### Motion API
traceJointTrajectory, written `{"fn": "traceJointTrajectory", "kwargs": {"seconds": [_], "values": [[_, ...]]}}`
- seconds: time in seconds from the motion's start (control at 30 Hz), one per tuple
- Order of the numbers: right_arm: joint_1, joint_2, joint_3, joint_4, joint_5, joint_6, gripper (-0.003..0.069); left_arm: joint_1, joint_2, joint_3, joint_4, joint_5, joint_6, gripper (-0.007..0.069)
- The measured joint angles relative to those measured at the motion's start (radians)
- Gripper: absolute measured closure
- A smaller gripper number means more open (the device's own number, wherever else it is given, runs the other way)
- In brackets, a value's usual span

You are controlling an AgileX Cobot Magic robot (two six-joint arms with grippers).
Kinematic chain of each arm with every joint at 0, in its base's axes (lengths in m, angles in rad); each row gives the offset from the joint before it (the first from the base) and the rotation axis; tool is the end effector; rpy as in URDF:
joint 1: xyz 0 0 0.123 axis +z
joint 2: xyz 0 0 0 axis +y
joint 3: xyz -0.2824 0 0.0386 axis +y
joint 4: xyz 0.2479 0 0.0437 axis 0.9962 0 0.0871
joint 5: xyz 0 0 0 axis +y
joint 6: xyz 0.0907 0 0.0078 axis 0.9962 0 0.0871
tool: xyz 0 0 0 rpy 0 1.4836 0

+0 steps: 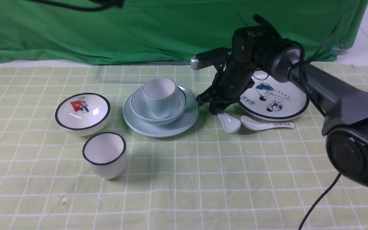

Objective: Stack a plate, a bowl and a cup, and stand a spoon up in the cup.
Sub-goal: Use the right arm to grab a blue soup spoon, then use the right arm to put the blue soup spoon into the blue teacup in the middle

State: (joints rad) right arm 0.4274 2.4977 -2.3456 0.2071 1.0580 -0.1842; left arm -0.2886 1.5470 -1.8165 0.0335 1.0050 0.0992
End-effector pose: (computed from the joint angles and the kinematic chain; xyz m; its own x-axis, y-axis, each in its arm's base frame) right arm 0.4848 0.2387 0.1869 -0.7748 -0.4409 -0.4530 -0.5446 0.8294 0.1243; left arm 0.3187 -0.0919 0.4593 -0.5440 0.2834 -0.7898 0.3287 0.9380 0.1101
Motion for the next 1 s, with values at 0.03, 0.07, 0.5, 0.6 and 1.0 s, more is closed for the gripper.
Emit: {"fn": "traceJointTrajectory", "kwargs": {"seconds": [0.03, 0.07, 0.5, 0.6, 1.0], "values": [[0.000, -0.025, 0.001, 0.010, 0.003, -0.007, 0.0503, 0.000, -0.058, 0.032, 0.010, 0.000, -0.014, 0.0363], [0.000, -0.040, 0.001, 0.025, 0.003, -0.022, 0.0503, 0.000, -0.118, 0.075, 0.026, -0.004, -0.031, 0.0388], [0.193, -0.177, 0.019, 0.386, -0.579, -0.362, 0.0503, 0.000, -0.835, 1.017, 0.155, -0.239, -0.204, 0.0643], [0.199, -0.122, 0.027, 0.377, -0.626, -0.380, 0.0503, 0.000, -0.921, 1.144, 0.155, -0.221, -0.173, 0.0652], [0.198, -0.035, 0.031, 0.309, -0.683, -0.440, 0.0435, 0.000, -1.156, 1.285, 0.155, -0.405, -0.142, 0.0652]]}}
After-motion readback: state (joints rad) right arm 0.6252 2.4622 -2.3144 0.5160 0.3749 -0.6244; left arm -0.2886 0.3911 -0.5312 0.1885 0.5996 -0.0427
